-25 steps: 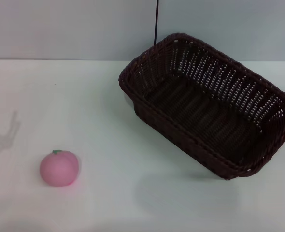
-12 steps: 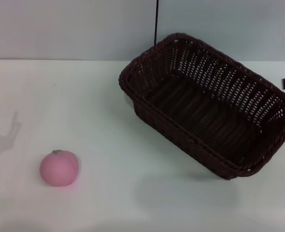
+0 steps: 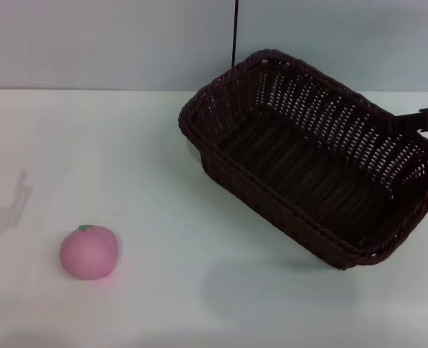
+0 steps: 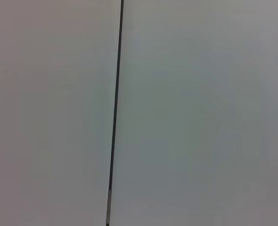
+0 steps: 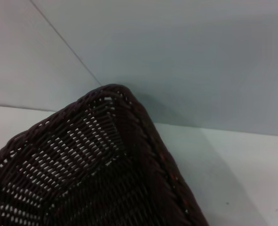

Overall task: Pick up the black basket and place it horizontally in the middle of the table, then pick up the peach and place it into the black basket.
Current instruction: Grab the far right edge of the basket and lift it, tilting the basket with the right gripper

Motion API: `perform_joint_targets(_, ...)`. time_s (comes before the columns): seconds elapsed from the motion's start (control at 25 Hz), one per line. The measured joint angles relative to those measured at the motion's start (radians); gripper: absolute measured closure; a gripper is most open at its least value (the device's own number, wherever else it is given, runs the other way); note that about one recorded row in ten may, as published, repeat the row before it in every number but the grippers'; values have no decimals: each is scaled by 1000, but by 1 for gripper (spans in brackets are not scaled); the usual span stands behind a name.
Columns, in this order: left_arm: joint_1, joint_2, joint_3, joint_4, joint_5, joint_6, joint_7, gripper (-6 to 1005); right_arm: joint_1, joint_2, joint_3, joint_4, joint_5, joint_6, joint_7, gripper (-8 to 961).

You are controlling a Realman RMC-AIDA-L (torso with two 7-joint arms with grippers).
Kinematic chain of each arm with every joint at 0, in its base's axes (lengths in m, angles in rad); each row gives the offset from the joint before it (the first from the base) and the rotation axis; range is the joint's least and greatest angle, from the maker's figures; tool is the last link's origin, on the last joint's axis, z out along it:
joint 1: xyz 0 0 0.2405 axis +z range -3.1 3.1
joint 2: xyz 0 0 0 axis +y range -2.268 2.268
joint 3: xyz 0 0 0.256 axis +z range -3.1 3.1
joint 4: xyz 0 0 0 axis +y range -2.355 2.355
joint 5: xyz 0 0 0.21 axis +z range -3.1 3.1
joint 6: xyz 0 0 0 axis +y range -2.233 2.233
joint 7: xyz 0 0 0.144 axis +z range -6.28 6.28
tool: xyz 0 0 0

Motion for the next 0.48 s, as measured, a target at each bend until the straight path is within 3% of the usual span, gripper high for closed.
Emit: perform_joint_targets(0.48, 8, 1, 0, -14, 0, 7, -1, 181, 6, 12, -1, 30, -1, 44, -39, 295)
